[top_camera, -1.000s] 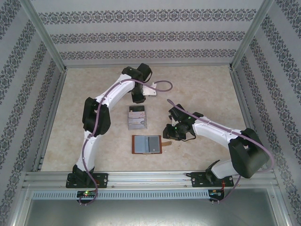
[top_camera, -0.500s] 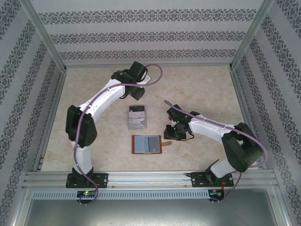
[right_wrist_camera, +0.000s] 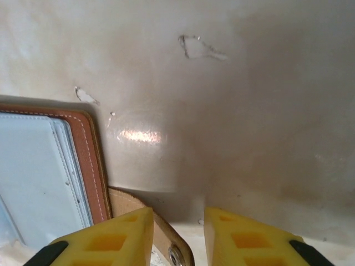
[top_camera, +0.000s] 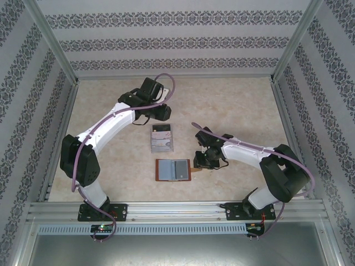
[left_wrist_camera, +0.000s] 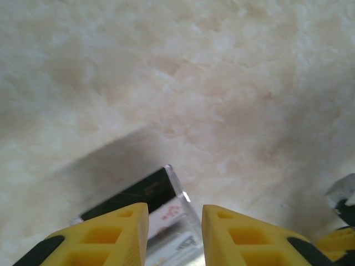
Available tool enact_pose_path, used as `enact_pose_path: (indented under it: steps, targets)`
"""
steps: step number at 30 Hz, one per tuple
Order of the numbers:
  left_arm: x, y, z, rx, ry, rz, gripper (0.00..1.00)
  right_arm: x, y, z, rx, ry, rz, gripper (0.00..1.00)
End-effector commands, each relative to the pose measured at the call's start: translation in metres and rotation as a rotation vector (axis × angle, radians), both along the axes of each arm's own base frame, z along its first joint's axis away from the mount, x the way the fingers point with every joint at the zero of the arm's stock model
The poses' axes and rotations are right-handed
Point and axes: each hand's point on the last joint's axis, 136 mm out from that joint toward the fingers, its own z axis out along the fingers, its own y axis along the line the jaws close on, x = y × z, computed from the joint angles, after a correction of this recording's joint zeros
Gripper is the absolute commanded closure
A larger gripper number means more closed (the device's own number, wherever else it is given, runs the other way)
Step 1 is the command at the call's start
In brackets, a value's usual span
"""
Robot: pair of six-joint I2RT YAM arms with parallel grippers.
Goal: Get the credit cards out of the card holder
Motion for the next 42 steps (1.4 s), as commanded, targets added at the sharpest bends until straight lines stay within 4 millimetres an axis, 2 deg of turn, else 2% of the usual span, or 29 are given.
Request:
enact_pose_path:
  steps: [1, 4, 8, 17, 21, 26, 32, 42]
  targets:
    - [-0.010, -0.011, 0.010, -0.145, 0.069, 0.053, 0.69, -0.002, 0.002, 0.004, -0.005, -0.023, -0.012, 0.72]
    - [-0.023, -0.010, -0.002, -0.159, 0.161, 0.088, 0.70, -0.005, 0.004, 0.006, -0.011, -0.035, -0.009, 0.78]
    - [-0.046, -0.017, -0.022, -0.135, 0.214, 0.093, 0.70, -0.009, 0.006, 0.006, -0.013, -0.036, -0.013, 0.80]
    - [-0.114, -0.054, -0.062, -0.076, 0.310, 0.031, 0.69, -0.022, 0.011, 0.008, -0.001, -0.036, -0.028, 0.79]
    - [-0.138, -0.071, -0.085, -0.081, 0.375, 0.018, 0.69, -0.027, 0.012, 0.007, 0.015, -0.035, -0.038, 0.79]
    - [-0.162, -0.092, -0.100, -0.093, 0.429, -0.010, 0.69, -0.032, 0.012, 0.008, 0.041, -0.034, -0.048, 0.80]
    - [-0.176, -0.093, -0.109, -0.089, 0.450, 0.008, 0.69, -0.034, 0.006, 0.014, 0.053, -0.061, -0.065, 0.82]
    - [-0.181, -0.092, -0.125, -0.106, 0.490, 0.046, 0.69, -0.003, -0.007, 0.022, 0.088, -0.093, -0.108, 0.67]
